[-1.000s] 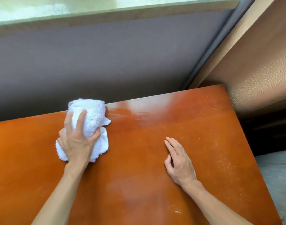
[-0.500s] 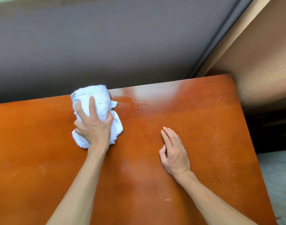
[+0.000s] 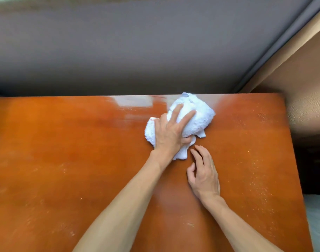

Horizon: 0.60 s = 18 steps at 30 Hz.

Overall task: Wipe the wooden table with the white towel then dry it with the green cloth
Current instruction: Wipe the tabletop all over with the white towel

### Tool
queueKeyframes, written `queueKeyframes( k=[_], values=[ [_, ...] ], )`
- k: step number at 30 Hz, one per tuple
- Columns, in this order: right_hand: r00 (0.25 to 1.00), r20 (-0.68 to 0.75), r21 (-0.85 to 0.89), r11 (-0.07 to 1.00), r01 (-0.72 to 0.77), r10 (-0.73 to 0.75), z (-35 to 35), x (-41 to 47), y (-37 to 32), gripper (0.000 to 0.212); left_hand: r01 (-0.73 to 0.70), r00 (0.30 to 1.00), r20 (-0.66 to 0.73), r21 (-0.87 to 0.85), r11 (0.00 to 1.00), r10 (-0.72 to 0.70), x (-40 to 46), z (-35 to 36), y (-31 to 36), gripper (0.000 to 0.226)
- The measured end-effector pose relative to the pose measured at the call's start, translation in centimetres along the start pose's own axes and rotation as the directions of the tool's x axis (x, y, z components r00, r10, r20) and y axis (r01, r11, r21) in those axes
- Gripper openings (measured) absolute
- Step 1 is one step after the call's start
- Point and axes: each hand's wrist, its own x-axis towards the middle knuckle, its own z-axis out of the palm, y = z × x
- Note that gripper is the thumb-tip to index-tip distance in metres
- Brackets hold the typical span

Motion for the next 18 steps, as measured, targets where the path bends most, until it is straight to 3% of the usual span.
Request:
queueKeyframes(
  k=[2,6,11,14,18],
  values=[
    [1.0,0.003,-0.005,1.0,-0.004,0.004,-0.3,0.1,0.0,0.043,0.155,0.987,-0.048,-0.001,0.988,-0.155,-0.8,-0.7,-1.7,0.085],
    [0.999,0.029,0.001,1.0,-0.023,0.023,-0.5,0.2,-0.4,0.043,0.444,0.89,-0.114,-0.005,0.896,-0.442,-3.6,-2.9,-6.9,0.08],
    [0.997,0.06,0.0,0.999,-0.038,0.038,-0.5,0.1,-0.2,0.045,0.701,0.691,-0.224,-0.02,0.712,-0.687,-5.4,-5.4,-12.7,0.08],
    [0.997,0.067,-0.013,0.999,-0.037,0.038,-0.5,0.1,-0.2,0.045,0.774,0.609,-0.244,-0.023,0.632,-0.755,-4.4,-5.3,-12.9,0.077],
    [0.997,0.067,-0.016,0.999,-0.036,0.037,-0.4,0.3,-0.3,0.045,0.763,0.622,-0.233,-0.037,0.646,-0.748,-4.2,-5.1,-12.4,0.074]
  ],
)
